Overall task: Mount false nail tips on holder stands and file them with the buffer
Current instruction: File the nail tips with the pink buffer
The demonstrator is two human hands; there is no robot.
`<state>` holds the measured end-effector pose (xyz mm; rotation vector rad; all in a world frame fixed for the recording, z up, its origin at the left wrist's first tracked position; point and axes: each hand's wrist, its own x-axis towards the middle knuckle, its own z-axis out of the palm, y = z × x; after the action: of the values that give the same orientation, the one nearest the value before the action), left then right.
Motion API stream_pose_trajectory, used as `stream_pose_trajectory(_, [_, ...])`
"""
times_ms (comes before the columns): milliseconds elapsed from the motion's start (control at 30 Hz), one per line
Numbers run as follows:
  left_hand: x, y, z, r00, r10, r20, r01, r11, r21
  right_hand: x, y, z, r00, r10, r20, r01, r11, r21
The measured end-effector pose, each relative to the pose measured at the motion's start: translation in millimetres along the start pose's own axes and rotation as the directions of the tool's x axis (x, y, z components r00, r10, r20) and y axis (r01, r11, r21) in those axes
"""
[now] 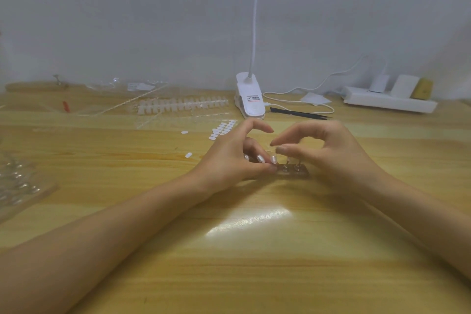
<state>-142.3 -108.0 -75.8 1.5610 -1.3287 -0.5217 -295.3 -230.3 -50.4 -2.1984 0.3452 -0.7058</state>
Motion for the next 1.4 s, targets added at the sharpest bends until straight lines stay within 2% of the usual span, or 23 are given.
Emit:
stream_pose_trajectory(167, [1.5, -2.9, -0.2, 1.0, 0.004, 0.017, -0.004, 1.0, 0.004, -5.7, -0.9, 4.4, 0.996, -0.061, 0.064, 0.066, 0.994, -0.091])
stream_pose_trajectory(233, [2.4, -3.7, -2.2, 0.999, 0.005, 0.038, -0.006, 1.0, 0.011, -2.9, 1.1, 4.3, 0.997, -0.074, 0.032, 0.076, 0.994, -0.076])
stream_pose_trajectory(367, [5.6, 3.4, -14.6, 0.982, -0.016, 0.188, 0.026, 0.998, -0.048, 8.8, 19.4, -11.8, 0.997, -0.054, -0.058, 0.047, 0.992, -0.115])
stream_pose_trajectory(400, [7.1, 5.8, -19.2, 0.985, -0.025, 0.173, 0.042, 0.995, -0.094, 11.1, 26.7, -15.3, 0.998, -0.049, -0.047, 0.041, 0.986, -0.164])
stream_pose_trajectory(467, [10.2, 6.4, -27.7, 0.997, -0.055, 0.047, 0.06, 0.991, -0.12, 13.7, 39.4, -17.9, 0.998, -0.066, 0.02, 0.069, 0.961, -0.266])
stream_pose_trajectory(533, [14.5, 0.6, -33.9, 0.993, -0.026, -0.118, 0.031, 0.999, 0.042, 14.8, 46.8, -15.7, 0.988, -0.116, 0.102, 0.145, 0.928, -0.342])
stream_pose_trajectory(567, [16.5, -3.8, -34.7, 0.989, -0.006, -0.149, 0.025, 0.992, 0.125, 15.7, 49.4, -14.4, 0.982, -0.142, 0.122, 0.177, 0.914, -0.365])
stream_pose_trajectory(700, [20.5, -14.2, -26.9, 0.999, 0.012, -0.031, 0.0, 0.932, 0.363, 18.3, 52.8, -13.6, 0.978, -0.193, 0.084, 0.211, 0.894, -0.394])
stream_pose_trajectory(767, [22.9, -15.2, -25.3, 1.0, 0.015, 0.008, -0.017, 0.903, 0.43, 18.0, 52.8, -12.8, 0.975, -0.206, 0.082, 0.222, 0.892, -0.395])
stream_pose_trajectory(933, [24.6, -13.6, -27.1, 0.998, -0.002, 0.055, -0.018, 0.938, 0.347, 20.9, 47.9, -8.2, 0.982, -0.146, 0.117, 0.179, 0.917, -0.358])
stream_pose_trajectory(1033, [23.8, -12.7, -25.5, 0.999, 0.032, 0.033, -0.041, 0.942, 0.333, 20.7, 47.4, -7.2, 0.984, -0.146, 0.1, 0.172, 0.921, -0.349])
stream_pose_trajectory(1133, [24.2, -14.2, -24.9, 0.999, 0.041, 0.034, -0.05, 0.951, 0.304, 19.7, 47.6, -7.2, 0.981, -0.174, 0.082, 0.192, 0.924, -0.332])
stream_pose_trajectory(1400, [30.4, -11.9, -15.1, 0.997, 0.079, -0.018, -0.071, 0.959, 0.273, 16.9, 47.6, -2.8, 0.959, -0.273, 0.082, 0.279, 0.84, -0.465])
